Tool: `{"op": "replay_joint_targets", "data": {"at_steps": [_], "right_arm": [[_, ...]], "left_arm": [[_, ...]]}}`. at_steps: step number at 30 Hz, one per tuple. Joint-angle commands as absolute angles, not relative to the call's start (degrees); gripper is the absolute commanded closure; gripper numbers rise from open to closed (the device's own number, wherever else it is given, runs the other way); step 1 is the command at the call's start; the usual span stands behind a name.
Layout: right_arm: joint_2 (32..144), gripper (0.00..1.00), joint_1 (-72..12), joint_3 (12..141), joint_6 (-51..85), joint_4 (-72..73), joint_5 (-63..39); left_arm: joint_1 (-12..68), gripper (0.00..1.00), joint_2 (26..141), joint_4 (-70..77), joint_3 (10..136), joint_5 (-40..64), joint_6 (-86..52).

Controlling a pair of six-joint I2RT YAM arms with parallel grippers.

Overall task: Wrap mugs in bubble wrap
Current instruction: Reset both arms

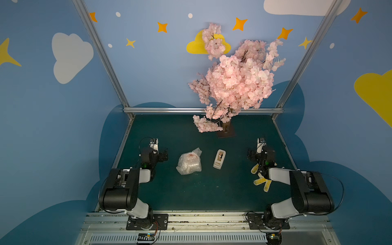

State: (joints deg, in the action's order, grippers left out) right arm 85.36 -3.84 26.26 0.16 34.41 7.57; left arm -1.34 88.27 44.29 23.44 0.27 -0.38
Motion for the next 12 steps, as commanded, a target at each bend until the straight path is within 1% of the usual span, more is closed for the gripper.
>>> {"op": "replay_joint_targets", "data": {"at_steps": [1,8,12], "right_arm": [[84.26,0.11,-3.78,26.97,-0.11,33.84,7.1],[84.27,0.11,-3.79,26.98,-0.09,33.84,7.09],[84.22,0.11,-3.78,26.98,-0.09,33.84,7.12]], "left_arm": [[-1.47,0.0,87.98,45.32,23.51,0.95,-0.09],[-1.58,0.0,88.79,43.6,24.84,0.99,-0.34],[-1.58,0.0,88.08,45.02,23.66,0.96,-0.29]]}}
